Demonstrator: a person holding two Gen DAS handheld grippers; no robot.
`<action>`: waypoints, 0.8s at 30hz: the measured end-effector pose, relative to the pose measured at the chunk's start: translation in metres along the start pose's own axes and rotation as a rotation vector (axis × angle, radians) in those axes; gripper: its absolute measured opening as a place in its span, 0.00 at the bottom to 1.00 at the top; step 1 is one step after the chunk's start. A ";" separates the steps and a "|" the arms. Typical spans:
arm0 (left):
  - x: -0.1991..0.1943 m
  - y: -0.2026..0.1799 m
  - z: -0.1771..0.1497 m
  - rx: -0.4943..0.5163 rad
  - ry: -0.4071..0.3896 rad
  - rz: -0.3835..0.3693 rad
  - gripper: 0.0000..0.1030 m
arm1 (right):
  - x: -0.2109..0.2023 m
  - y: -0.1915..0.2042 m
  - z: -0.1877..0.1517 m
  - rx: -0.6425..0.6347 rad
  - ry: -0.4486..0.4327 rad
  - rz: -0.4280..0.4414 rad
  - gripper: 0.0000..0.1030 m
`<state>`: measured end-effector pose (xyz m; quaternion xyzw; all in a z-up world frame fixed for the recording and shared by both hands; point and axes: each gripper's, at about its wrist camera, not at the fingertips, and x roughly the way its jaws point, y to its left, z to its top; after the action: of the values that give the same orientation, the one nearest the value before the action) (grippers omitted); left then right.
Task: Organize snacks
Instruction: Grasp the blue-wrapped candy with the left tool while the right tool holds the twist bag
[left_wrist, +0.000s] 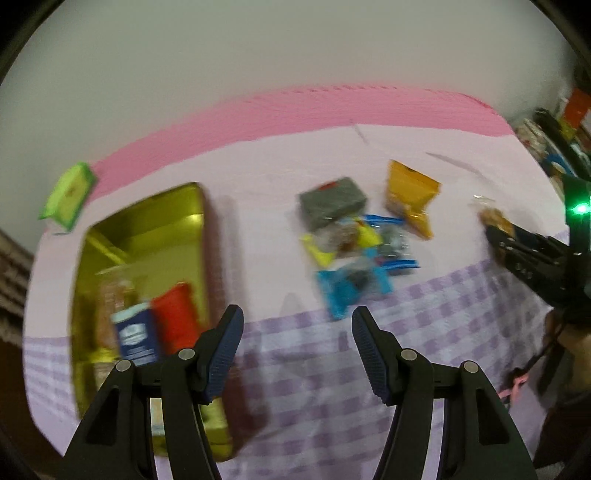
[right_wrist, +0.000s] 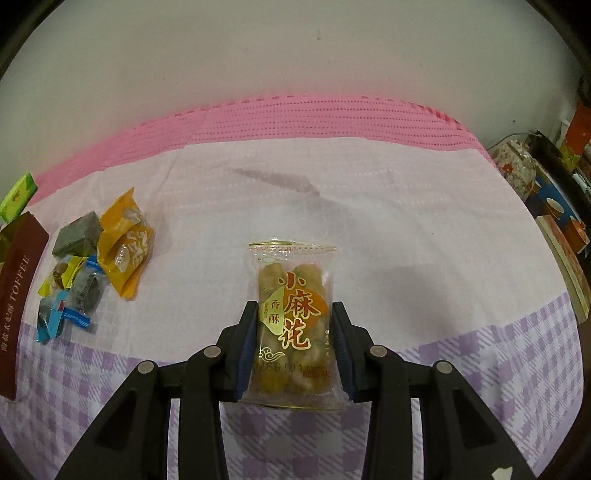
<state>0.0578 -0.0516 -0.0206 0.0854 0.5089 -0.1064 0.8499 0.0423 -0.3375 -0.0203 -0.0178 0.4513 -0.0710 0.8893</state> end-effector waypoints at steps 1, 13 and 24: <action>0.004 -0.004 0.002 0.011 0.001 -0.010 0.60 | 0.000 0.001 -0.001 -0.005 -0.008 0.002 0.35; 0.051 -0.024 0.029 0.050 0.056 -0.044 0.60 | -0.001 0.000 -0.006 -0.007 -0.056 0.012 0.37; 0.076 -0.021 0.031 0.014 0.114 -0.071 0.60 | -0.001 0.000 -0.006 -0.009 -0.056 0.012 0.37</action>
<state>0.1137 -0.0865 -0.0736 0.0790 0.5584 -0.1350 0.8147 0.0370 -0.3374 -0.0227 -0.0208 0.4267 -0.0632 0.9019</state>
